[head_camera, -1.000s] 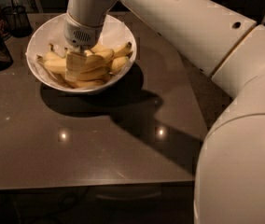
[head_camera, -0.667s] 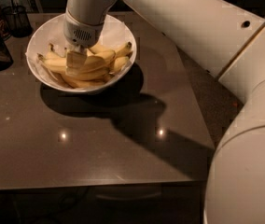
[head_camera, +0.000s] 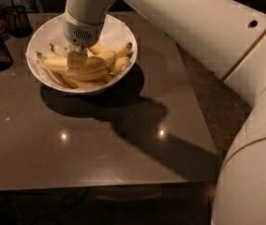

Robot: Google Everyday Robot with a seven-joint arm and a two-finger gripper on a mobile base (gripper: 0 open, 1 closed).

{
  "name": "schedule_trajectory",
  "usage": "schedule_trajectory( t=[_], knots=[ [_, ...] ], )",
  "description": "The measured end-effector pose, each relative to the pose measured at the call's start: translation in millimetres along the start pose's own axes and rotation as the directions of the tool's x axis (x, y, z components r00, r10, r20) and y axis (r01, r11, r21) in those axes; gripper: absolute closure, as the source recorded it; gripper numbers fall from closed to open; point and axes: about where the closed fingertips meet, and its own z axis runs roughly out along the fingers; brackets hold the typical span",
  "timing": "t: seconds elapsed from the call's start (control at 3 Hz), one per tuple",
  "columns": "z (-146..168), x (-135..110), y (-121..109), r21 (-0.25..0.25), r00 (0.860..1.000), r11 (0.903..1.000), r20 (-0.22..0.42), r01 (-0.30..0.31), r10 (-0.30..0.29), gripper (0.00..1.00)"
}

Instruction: Pick banana from white bowl

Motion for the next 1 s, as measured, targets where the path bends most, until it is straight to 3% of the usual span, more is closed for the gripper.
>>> schedule_trajectory(
  t=[0.33,0.67,1.0],
  knots=[
    [-26.5,-12.3,8.9,0.012,1.0,0.9999,-0.019,0.001,0.0,1.0],
    [-72.3,-41.6,42.1,-0.003,0.998,0.9999,-0.059,0.014,-0.014,1.0],
    [-72.7,-41.5,42.9,-0.004,0.998,0.9999,-0.061,0.014,-0.014,1.0]
  ],
)
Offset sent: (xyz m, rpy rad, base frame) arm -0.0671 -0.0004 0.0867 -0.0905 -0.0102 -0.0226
